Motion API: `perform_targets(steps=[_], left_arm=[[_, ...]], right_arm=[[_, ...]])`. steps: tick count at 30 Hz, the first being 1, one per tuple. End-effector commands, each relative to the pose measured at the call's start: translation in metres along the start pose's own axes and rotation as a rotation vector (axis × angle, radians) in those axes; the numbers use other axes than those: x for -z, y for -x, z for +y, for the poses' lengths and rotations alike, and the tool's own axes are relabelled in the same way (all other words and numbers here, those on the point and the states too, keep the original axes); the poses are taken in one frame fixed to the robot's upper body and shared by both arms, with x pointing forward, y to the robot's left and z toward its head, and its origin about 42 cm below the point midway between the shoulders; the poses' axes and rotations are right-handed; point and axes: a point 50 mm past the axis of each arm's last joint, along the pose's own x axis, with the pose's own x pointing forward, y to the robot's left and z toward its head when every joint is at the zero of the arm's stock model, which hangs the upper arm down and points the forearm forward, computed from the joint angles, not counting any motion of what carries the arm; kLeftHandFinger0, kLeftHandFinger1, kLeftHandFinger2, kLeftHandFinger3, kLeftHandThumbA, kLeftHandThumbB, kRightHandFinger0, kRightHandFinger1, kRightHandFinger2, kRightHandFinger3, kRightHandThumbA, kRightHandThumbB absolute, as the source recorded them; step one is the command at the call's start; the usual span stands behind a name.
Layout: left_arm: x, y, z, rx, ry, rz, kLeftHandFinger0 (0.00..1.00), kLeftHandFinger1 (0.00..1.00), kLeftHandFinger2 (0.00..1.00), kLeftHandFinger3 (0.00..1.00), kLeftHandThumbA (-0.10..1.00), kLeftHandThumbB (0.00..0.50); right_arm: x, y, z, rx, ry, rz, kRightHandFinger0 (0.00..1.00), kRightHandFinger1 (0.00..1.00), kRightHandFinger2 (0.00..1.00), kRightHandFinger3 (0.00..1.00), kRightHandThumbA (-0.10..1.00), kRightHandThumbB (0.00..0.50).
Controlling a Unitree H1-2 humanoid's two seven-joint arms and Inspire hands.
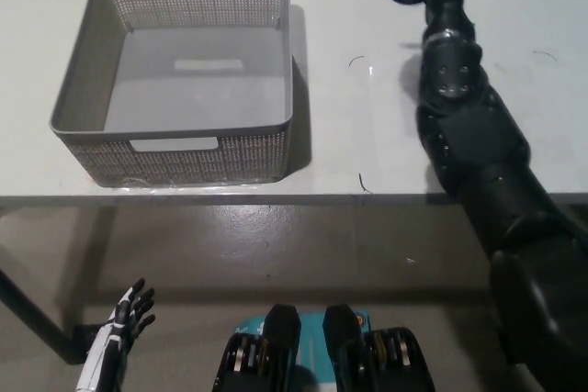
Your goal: Use the right hand to pick up a chess pieces and put it into a container on the left hand side
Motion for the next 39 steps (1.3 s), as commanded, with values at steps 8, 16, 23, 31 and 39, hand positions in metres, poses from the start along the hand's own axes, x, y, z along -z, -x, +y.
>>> perform_targets(steps=[8, 16, 23, 31, 39], left_arm=[[-0.013, -0.008, 0.001, 0.034, -0.016, -0.050, 1.00, 1.00, 1.00, 1.00, 1.00, 0.230], [-0.013, -0.011, 0.000, 0.037, -0.038, -0.056, 1.00, 1.00, 1.00, 1.00, 1.00, 0.244], [-0.013, -0.011, -0.007, 0.061, -0.031, -0.055, 1.00, 1.00, 1.00, 1.00, 1.00, 0.222], [-0.011, -0.001, -0.009, 0.066, -0.028, -0.041, 1.00, 1.00, 1.00, 1.00, 1.00, 0.239], [-0.014, -0.008, -0.011, 0.086, -0.047, -0.056, 1.00, 1.00, 1.00, 1.00, 1.00, 0.235]], right_arm=[[-0.079, -0.006, 0.099, -0.194, -0.020, -0.154, 0.00, 0.24, 0.65, 0.72, -0.10, 0.115], [-0.077, 0.017, 0.152, -0.324, 0.020, -0.074, 0.00, 0.21, 0.64, 0.62, -0.10, 0.145], [-0.055, 0.032, 0.160, -0.390, 0.117, -0.028, 0.00, 0.22, 0.69, 0.70, -0.10, 0.140], [-0.021, 0.047, 0.154, -0.446, 0.210, 0.082, 0.00, 0.40, 0.86, 0.83, -0.10, 0.123], [-0.008, 0.041, 0.139, -0.509, 0.285, 0.163, 0.30, 0.53, 0.60, 0.52, -0.05, 0.205]])
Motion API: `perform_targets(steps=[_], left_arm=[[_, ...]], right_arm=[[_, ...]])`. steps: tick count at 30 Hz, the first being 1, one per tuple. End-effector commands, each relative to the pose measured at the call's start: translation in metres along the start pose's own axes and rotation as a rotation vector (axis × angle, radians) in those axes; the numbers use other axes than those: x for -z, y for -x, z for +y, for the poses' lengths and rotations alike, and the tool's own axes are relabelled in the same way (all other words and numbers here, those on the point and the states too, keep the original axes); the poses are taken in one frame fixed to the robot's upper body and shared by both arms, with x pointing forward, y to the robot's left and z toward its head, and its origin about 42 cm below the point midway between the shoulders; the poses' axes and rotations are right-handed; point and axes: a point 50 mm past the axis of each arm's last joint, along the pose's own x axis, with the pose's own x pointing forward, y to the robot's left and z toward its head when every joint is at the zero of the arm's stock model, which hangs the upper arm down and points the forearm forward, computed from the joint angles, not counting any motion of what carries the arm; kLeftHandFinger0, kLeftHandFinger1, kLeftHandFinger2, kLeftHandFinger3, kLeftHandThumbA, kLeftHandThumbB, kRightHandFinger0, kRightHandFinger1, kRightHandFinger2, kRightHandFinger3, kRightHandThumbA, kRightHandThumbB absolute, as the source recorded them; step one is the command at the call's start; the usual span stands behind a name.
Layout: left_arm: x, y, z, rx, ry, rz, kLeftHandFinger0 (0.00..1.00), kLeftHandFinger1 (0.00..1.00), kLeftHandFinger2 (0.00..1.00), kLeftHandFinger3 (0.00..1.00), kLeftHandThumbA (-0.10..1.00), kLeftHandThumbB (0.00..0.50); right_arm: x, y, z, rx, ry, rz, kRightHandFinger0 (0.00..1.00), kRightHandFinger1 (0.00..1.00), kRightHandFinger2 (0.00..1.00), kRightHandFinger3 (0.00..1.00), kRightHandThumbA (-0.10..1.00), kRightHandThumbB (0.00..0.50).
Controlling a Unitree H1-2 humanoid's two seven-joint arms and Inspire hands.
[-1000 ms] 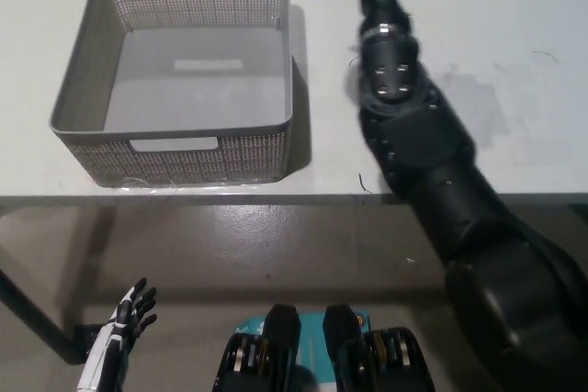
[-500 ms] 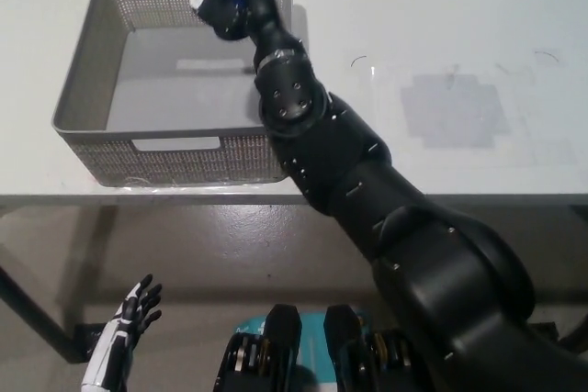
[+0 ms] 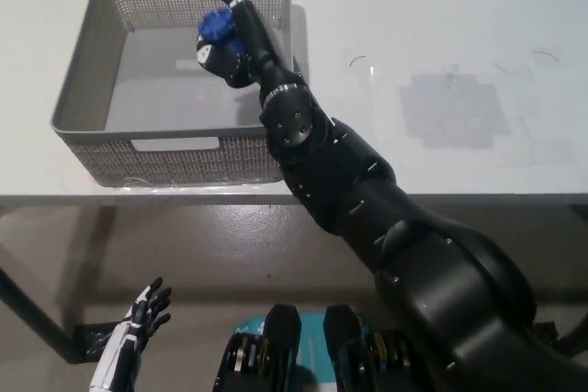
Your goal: Use the right hand to pick up a chess pieces and put it into a container on the left hand side
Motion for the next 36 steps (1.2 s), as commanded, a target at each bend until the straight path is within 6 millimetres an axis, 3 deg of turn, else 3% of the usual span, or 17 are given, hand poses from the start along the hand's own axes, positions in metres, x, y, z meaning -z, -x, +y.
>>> perform_targets(steps=[1, 2, 3, 5, 6, 10, 19, 20, 23, 27, 28, 31, 33, 36], left_arm=[[-0.012, -0.008, 0.002, 0.024, -0.032, -0.049, 1.00, 1.00, 1.00, 1.00, 1.00, 0.235], [-0.013, -0.011, 0.002, 0.025, -0.033, -0.052, 1.00, 1.00, 1.00, 1.00, 1.00, 0.236], [-0.014, -0.014, 0.001, 0.026, -0.038, -0.058, 1.00, 1.00, 1.00, 1.00, 1.00, 0.236], [-0.012, -0.010, 0.001, 0.031, -0.042, -0.056, 1.00, 1.00, 1.00, 1.00, 1.00, 0.233], [-0.012, -0.009, 0.001, 0.034, -0.052, -0.055, 1.00, 1.00, 1.00, 1.00, 1.00, 0.232], [-0.008, -0.001, -0.001, 0.040, -0.037, -0.043, 1.00, 1.00, 1.00, 1.00, 1.00, 0.219], [-0.008, -0.003, 0.000, 0.041, -0.049, -0.055, 1.00, 1.00, 1.00, 1.00, 1.00, 0.218], [-0.007, -0.003, 0.000, 0.041, -0.046, -0.053, 1.00, 1.00, 1.00, 1.00, 1.00, 0.219], [-0.011, -0.005, 0.004, 0.037, -0.057, -0.059, 1.00, 1.00, 1.00, 1.00, 1.00, 0.216], [-0.012, -0.007, 0.005, 0.029, -0.058, -0.058, 1.00, 1.00, 1.00, 1.00, 1.00, 0.213], [-0.012, -0.007, 0.005, 0.028, -0.059, -0.059, 1.00, 1.00, 1.00, 1.00, 1.00, 0.212], [-0.014, -0.009, 0.007, 0.025, -0.048, -0.065, 1.00, 1.00, 1.00, 1.00, 1.00, 0.219], [-0.015, -0.011, 0.008, 0.024, -0.052, -0.075, 1.00, 1.00, 1.00, 1.00, 1.00, 0.201], [-0.017, -0.012, 0.009, 0.021, -0.059, -0.070, 1.00, 1.00, 1.00, 1.00, 1.00, 0.217]], right_arm=[[-0.017, -0.014, -0.018, -0.082, 0.076, 0.005, 0.51, 0.71, 0.77, 0.73, 0.08, 0.182], [-0.016, -0.014, -0.022, -0.101, 0.080, 0.008, 0.55, 0.66, 0.70, 0.70, 0.18, 0.184], [-0.016, -0.015, -0.025, -0.121, 0.086, 0.011, 0.59, 0.69, 0.75, 0.78, 0.21, 0.183], [-0.010, -0.014, -0.025, -0.163, 0.095, 0.033, 0.78, 0.84, 0.90, 1.00, 0.35, 0.188], [-0.008, -0.013, -0.025, -0.179, 0.097, 0.037, 0.87, 0.95, 1.00, 1.00, 0.41, 0.210], [0.001, -0.010, -0.023, -0.199, 0.107, 0.059, 0.99, 1.00, 1.00, 1.00, 0.48, 0.197], [0.003, -0.010, -0.028, -0.226, 0.107, 0.064, 1.00, 1.00, 1.00, 1.00, 0.83, 0.267], [0.003, -0.010, -0.029, -0.233, 0.131, 0.052, 1.00, 1.00, 1.00, 1.00, 0.91, 0.287], [-0.007, -0.015, -0.033, -0.238, 0.130, 0.023, 1.00, 1.00, 1.00, 1.00, 1.00, 0.335], [-0.033, -0.025, -0.051, -0.196, 0.114, -0.076, 1.00, 1.00, 1.00, 1.00, 1.00, 0.383], [-0.036, -0.025, -0.052, -0.194, 0.111, -0.086, 1.00, 1.00, 1.00, 1.00, 1.00, 0.385], [-0.070, -0.034, -0.076, -0.137, 0.093, -0.222, 1.00, 1.00, 1.00, 1.00, 1.00, 0.339], [-0.090, -0.036, -0.091, -0.106, 0.064, -0.289, 1.00, 1.00, 1.00, 1.00, 1.00, 0.329], [-0.117, -0.034, -0.111, -0.065, 0.027, -0.381, 1.00, 1.00, 1.00, 1.00, 1.00, 0.331]])
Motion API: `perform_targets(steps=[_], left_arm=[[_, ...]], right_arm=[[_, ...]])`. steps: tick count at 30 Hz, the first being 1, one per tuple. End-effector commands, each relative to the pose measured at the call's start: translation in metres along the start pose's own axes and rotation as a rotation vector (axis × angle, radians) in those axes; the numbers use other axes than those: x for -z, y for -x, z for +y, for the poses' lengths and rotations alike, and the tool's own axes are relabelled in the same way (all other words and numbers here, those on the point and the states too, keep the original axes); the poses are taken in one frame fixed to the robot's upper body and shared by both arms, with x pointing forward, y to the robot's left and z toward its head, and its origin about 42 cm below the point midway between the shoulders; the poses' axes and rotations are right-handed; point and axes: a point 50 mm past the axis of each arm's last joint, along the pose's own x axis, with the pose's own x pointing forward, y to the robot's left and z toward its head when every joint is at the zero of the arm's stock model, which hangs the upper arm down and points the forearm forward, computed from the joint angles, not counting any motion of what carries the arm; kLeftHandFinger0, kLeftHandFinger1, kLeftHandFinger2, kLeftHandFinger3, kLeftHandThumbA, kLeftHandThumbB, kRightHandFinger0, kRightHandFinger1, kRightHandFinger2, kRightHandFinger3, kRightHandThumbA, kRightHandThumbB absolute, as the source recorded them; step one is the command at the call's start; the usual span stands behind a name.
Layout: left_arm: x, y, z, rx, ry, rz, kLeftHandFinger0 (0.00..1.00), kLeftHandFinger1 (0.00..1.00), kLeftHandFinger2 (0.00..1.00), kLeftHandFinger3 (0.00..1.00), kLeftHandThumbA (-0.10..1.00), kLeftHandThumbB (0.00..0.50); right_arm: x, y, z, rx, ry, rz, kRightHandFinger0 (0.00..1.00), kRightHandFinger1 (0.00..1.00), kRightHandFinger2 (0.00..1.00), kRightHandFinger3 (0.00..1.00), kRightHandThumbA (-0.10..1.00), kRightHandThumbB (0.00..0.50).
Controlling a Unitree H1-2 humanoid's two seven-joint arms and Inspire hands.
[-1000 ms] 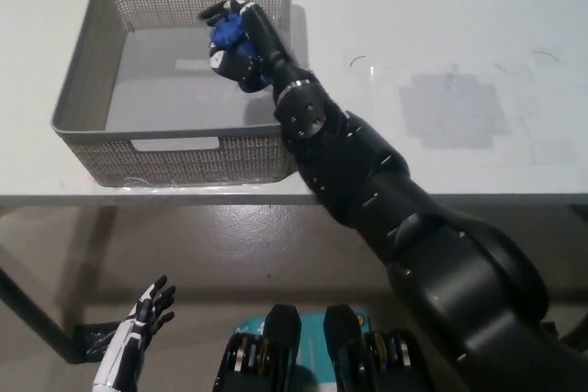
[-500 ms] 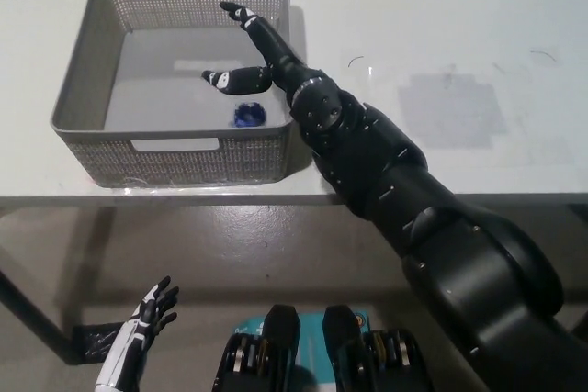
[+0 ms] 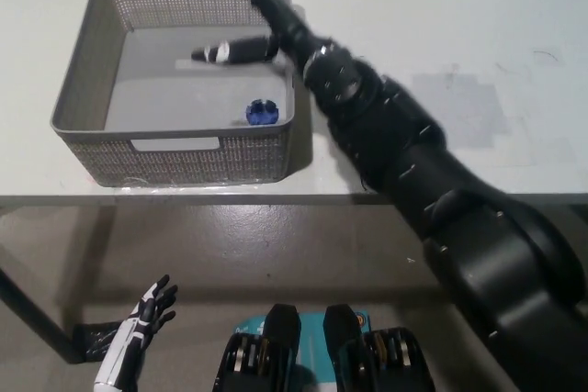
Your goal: Use the right hand to pick up a chess pieces and put it into a container on the left hand side
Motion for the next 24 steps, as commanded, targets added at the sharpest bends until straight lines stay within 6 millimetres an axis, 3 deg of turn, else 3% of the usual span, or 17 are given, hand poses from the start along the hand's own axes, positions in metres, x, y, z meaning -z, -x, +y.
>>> perform_targets(steps=[1, 3, 8, 11, 17, 24], left_arm=[[-0.014, -0.007, 0.011, 0.001, -0.037, -0.064, 1.00, 1.00, 1.00, 1.00, 1.00, 0.216], [-0.014, -0.008, 0.012, 0.002, -0.025, -0.062, 1.00, 1.00, 1.00, 1.00, 1.00, 0.229], [-0.015, -0.011, 0.013, 0.003, -0.025, -0.060, 1.00, 1.00, 1.00, 1.00, 1.00, 0.233], [-0.016, -0.012, 0.013, 0.002, -0.026, -0.062, 1.00, 1.00, 1.00, 1.00, 1.00, 0.234], [-0.018, -0.013, 0.015, -0.001, -0.027, -0.064, 1.00, 1.00, 1.00, 1.00, 1.00, 0.244], [-0.015, -0.013, 0.015, -0.003, -0.019, -0.059, 1.00, 1.00, 1.00, 1.00, 1.00, 0.252]], right_arm=[[-0.091, -0.013, -0.054, 0.088, -0.015, -0.293, 1.00, 1.00, 1.00, 1.00, 1.00, 0.334], [-0.113, 0.002, -0.075, 0.132, -0.009, -0.386, 1.00, 1.00, 1.00, 1.00, 1.00, 0.322], [-0.131, 0.029, -0.101, 0.195, -0.018, -0.496, 1.00, 1.00, 1.00, 1.00, 1.00, 0.340], [-0.135, 0.054, -0.123, 0.245, 0.009, -0.538, 1.00, 1.00, 1.00, 1.00, 1.00, 0.321], [-0.106, 0.115, -0.147, 0.344, -0.050, -0.579, 1.00, 1.00, 1.00, 1.00, 1.00, 0.304], [-0.056, 0.184, -0.139, 0.432, -0.099, -0.594, 1.00, 1.00, 1.00, 1.00, 1.00, 0.319]])
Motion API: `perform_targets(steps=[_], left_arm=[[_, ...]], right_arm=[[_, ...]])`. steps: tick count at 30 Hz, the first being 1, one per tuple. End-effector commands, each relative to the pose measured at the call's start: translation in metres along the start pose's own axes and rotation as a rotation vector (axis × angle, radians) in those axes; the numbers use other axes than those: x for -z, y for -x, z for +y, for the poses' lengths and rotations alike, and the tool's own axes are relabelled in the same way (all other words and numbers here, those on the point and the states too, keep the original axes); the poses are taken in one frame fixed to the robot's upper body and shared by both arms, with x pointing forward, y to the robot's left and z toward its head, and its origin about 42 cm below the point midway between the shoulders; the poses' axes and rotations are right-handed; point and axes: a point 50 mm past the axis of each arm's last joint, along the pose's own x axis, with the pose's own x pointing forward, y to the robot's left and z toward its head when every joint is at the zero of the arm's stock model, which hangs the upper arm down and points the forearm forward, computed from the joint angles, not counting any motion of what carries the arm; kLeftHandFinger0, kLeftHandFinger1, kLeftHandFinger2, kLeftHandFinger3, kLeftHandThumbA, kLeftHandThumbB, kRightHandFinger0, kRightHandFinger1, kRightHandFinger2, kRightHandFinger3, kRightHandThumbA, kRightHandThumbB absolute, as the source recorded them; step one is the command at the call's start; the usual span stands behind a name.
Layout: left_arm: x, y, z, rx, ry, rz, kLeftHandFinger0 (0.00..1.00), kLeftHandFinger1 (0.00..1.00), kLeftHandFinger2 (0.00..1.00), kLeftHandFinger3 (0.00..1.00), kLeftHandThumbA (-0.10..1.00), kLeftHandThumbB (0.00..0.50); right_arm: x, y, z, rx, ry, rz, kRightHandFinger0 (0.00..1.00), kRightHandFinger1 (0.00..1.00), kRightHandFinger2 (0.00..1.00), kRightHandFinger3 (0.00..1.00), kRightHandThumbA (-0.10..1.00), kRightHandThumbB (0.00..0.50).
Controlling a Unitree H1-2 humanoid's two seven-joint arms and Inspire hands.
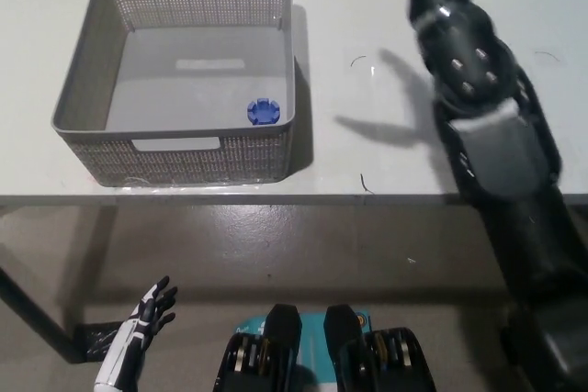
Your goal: Use the right hand to pick up a chess pieces and put it into a container on the left hand side
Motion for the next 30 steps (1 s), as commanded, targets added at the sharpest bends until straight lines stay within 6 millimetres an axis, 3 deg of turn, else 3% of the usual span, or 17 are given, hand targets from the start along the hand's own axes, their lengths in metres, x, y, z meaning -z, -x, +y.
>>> perform_targets(steps=[1, 4, 8, 9, 10, 13, 17, 21, 26, 30], left_arm=[[-0.019, -0.013, 0.015, -0.003, -0.018, -0.077, 1.00, 1.00, 1.00, 1.00, 1.00, 0.252], [-0.017, -0.012, 0.014, -0.006, -0.019, -0.073, 1.00, 1.00, 1.00, 1.00, 1.00, 0.254], [-0.017, -0.012, 0.014, -0.005, -0.015, -0.069, 1.00, 1.00, 1.00, 1.00, 1.00, 0.262], [-0.017, -0.012, 0.014, -0.006, -0.015, -0.068, 1.00, 1.00, 1.00, 1.00, 1.00, 0.255], [-0.017, -0.012, 0.014, -0.006, -0.015, -0.068, 1.00, 1.00, 1.00, 1.00, 1.00, 0.255], [-0.016, -0.013, 0.014, -0.007, -0.016, -0.070, 1.00, 1.00, 1.00, 1.00, 1.00, 0.239], [-0.016, -0.013, 0.013, -0.007, -0.013, -0.064, 1.00, 1.00, 1.00, 1.00, 1.00, 0.249], [-0.015, -0.011, 0.013, -0.010, -0.006, -0.066, 1.00, 1.00, 1.00, 1.00, 1.00, 0.228], [-0.017, -0.013, 0.014, -0.009, 0.004, -0.067, 1.00, 1.00, 1.00, 1.00, 1.00, 0.204], [-0.018, -0.015, 0.014, -0.010, 0.009, -0.067, 1.00, 1.00, 1.00, 1.00, 1.00, 0.200]], right_arm=[[-0.060, 0.064, -0.067, 0.158, -0.055, -0.218, 1.00, 1.00, 1.00, 1.00, 1.00, 0.312], [-0.046, 0.099, -0.065, 0.185, -0.076, -0.188, 1.00, 1.00, 1.00, 1.00, 1.00, 0.266], [-0.023, 0.142, -0.056, 0.217, -0.165, -0.111, 1.00, 1.00, 1.00, 1.00, 1.00, 0.282], [-0.018, 0.152, -0.053, 0.216, -0.168, -0.093, 1.00, 1.00, 1.00, 1.00, 1.00, 0.263], [-0.017, 0.154, -0.053, 0.216, -0.169, -0.090, 1.00, 1.00, 1.00, 1.00, 1.00, 0.262], [0.008, 0.185, -0.041, 0.203, -0.177, 0.003, 1.00, 1.00, 1.00, 1.00, 1.00, 0.223], [0.033, 0.215, -0.026, 0.195, -0.196, 0.114, 1.00, 1.00, 1.00, 1.00, 1.00, 0.218], [0.059, 0.243, -0.009, 0.183, -0.224, 0.203, 1.00, 1.00, 1.00, 1.00, 1.00, 0.156], [0.092, 0.280, 0.015, 0.164, -0.280, 0.335, 1.00, 1.00, 1.00, 1.00, 1.00, 0.188], [0.107, 0.306, 0.028, 0.176, -0.314, 0.419, 1.00, 1.00, 1.00, 1.00, 1.00, 0.160]])
